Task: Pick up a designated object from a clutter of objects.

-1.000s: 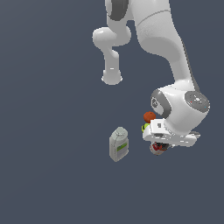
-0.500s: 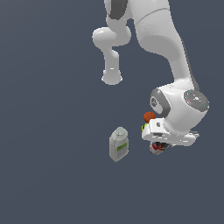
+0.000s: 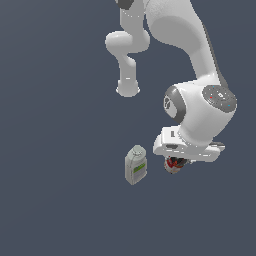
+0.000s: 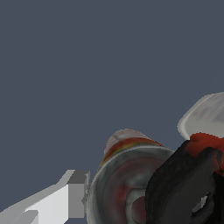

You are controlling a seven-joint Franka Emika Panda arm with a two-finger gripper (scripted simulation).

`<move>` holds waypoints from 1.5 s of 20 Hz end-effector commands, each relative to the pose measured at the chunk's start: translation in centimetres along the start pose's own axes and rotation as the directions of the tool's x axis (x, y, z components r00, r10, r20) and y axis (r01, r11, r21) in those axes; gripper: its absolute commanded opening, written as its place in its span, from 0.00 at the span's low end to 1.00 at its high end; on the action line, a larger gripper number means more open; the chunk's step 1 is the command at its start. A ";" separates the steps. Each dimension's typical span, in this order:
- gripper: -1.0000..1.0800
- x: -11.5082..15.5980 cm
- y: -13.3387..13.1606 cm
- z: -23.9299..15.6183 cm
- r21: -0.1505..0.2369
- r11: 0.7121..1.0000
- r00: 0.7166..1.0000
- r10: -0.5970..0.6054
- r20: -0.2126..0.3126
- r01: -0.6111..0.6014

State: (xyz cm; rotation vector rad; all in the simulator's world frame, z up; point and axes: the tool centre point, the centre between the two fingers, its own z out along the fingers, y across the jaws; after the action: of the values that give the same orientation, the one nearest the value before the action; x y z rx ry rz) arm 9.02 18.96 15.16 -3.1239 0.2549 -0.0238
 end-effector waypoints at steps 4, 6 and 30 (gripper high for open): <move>0.00 1.3 4.0 -5.5 0.001 1.000 1.000 0.000 -0.002 0.000; 0.00 1.8 5.5 -7.4 0.001 1.000 1.000 0.000 0.000 0.000; 0.00 7.3 20.5 -27.3 -0.007 1.000 1.000 -0.001 0.013 0.001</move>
State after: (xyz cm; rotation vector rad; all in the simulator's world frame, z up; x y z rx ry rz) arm 12.31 -2.00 41.39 -3.1297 0.2555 0.0012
